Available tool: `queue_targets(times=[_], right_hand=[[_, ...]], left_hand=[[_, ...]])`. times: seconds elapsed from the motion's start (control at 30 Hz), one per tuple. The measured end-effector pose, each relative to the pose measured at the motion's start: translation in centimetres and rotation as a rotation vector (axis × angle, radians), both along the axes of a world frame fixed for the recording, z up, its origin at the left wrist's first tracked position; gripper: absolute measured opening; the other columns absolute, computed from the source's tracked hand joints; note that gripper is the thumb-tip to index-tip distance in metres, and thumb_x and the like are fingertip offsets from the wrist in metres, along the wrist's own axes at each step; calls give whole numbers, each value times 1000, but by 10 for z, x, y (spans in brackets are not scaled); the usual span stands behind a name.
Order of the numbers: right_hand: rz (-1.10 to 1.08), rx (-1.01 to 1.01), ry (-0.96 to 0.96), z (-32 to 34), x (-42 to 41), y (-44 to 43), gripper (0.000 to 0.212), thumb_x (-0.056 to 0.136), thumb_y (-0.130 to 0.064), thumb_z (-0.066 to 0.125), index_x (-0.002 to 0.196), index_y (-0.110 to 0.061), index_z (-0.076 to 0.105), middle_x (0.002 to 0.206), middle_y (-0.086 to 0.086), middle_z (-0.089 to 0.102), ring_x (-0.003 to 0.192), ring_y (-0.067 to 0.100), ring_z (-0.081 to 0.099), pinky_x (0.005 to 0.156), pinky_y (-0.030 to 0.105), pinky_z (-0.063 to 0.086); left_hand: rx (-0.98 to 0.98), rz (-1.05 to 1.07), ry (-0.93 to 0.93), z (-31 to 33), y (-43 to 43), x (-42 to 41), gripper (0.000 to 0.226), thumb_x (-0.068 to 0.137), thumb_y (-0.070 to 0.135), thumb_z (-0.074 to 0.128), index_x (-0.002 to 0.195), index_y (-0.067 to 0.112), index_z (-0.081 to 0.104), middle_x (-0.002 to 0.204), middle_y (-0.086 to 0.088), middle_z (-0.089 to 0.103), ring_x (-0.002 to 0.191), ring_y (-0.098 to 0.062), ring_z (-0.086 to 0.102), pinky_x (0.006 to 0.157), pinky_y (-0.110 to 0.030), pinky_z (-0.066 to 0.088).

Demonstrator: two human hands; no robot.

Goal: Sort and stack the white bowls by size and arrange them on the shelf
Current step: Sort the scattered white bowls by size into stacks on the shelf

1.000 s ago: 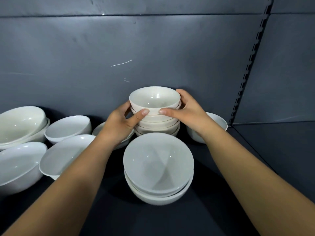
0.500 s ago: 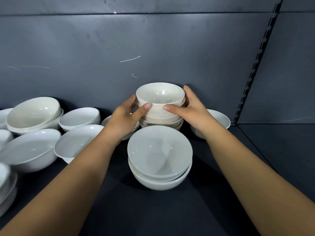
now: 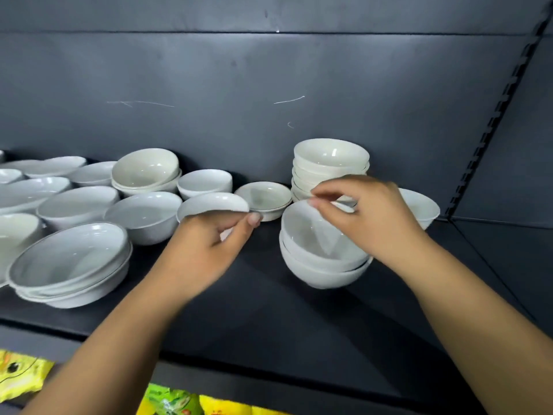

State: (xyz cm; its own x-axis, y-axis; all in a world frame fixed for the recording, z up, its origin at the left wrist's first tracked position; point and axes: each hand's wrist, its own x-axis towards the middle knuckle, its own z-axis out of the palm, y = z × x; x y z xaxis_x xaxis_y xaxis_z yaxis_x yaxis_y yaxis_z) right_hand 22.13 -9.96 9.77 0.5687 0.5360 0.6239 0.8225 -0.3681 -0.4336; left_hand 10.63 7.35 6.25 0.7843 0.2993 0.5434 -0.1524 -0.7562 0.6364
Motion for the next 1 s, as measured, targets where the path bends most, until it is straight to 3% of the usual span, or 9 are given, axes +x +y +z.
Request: queue_targets(times=[0.1,0.2,0.33,0.43,0.5,0.63,0.77,0.87,1.0], right_hand=[[70,-118,-4,0,-36,19,18,84,-30,62,89,-16,72,89,-4,71,87,9,53,76,25,40],[107,-200,34,-7,-72,53,24,86,-32,59,86,-11,70,86,1,70,82,17,59,78,37,46],[176,-165,157,-27,-114,102,20,83,-35,62,88,-17,70,88,-6,70,83,11,60,80,34,49],[199,-214,321,-45,-133,139,41,83,-38,63,120,-21,59,119,-6,61,104,5,53,91,22,42],[220,-234,468,-60,-138,164,62,81,-39,66,135,-21,42,135,-5,48,119,8,46,99,24,38],[308,-51,769,-84,-141,198,90,62,-45,75,139,-28,31,140,-11,39,129,10,40,107,36,36],[377,126,833,-90,-142,213,69,71,-22,76,130,-29,41,127,-16,51,122,5,46,107,33,38],[407,198,841,-87,-147,212,59,75,-9,73,124,-27,47,117,-18,55,114,2,51,100,24,43],[393,271,825,-89,-147,199,54,77,-2,70,120,-26,49,119,-11,57,111,2,53,95,18,44]], left_hand=[[85,78,7,-5,17,-39,39,79,57,38,89,32,65,76,-9,69,77,-25,63,72,-24,45],[164,123,30,-13,46,-81,50,81,52,39,78,15,72,71,-8,68,70,-19,60,65,-25,44],[160,222,62,-31,92,-144,44,83,49,41,75,15,68,69,-9,67,70,-20,58,64,-27,42],[116,323,31,-47,120,-179,47,83,49,42,73,14,71,67,-3,68,73,-18,58,61,-26,40],[-30,384,12,-51,130,-190,34,86,46,52,87,20,74,81,9,70,82,-11,63,65,-19,40],[-335,408,95,-60,151,-180,43,89,28,58,127,8,54,128,-7,58,112,-14,54,85,-20,35],[-564,200,77,-60,155,-165,50,89,22,57,134,5,43,137,-6,48,119,-8,48,84,-12,38],[-494,67,54,-59,155,-158,36,90,18,57,124,9,54,115,6,63,106,3,57,78,-1,40],[-475,-5,53,-64,156,-152,46,82,31,68,122,14,57,113,9,66,105,5,59,84,-6,42]])
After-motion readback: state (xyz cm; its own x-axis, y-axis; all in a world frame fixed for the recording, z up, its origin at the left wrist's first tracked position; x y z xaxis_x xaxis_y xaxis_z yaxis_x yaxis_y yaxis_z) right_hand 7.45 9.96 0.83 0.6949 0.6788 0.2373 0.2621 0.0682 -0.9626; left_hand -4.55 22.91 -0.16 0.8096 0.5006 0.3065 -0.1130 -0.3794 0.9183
